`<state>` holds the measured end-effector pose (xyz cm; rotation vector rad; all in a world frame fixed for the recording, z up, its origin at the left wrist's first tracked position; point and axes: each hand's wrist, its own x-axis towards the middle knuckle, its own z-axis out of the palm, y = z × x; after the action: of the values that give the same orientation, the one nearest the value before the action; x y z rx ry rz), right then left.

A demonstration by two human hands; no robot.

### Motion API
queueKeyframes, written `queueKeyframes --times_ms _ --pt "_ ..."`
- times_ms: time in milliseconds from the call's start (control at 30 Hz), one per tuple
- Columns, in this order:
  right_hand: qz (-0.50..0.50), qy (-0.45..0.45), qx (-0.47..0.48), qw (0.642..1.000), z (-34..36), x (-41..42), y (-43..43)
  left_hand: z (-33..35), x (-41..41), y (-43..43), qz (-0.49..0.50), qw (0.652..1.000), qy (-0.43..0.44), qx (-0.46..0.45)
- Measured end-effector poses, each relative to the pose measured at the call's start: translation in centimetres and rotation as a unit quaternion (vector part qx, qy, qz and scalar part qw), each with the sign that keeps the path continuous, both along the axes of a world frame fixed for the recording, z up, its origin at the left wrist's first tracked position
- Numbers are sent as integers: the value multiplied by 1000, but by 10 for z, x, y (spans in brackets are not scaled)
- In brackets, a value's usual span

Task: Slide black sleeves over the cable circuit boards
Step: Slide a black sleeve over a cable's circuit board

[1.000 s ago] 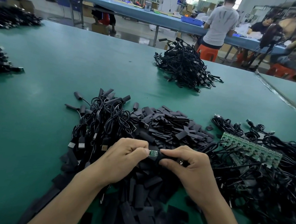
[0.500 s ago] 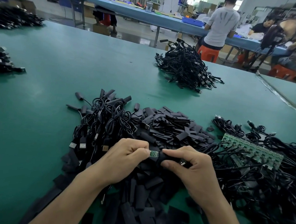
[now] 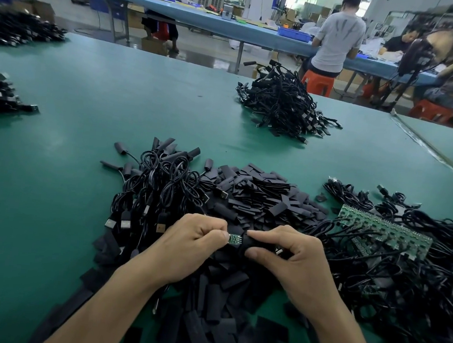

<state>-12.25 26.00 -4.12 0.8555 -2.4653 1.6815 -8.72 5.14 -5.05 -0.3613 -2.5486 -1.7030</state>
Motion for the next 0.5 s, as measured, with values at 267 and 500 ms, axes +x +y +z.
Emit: queueKeyframes --times_ms 267,500 --pt "1 47 81 996 2 2 0 -1 0 0 -11 999 -4 -36" --pt "20 95 103 990 3 4 -1 0 2 1 -22 995 -14 -99"
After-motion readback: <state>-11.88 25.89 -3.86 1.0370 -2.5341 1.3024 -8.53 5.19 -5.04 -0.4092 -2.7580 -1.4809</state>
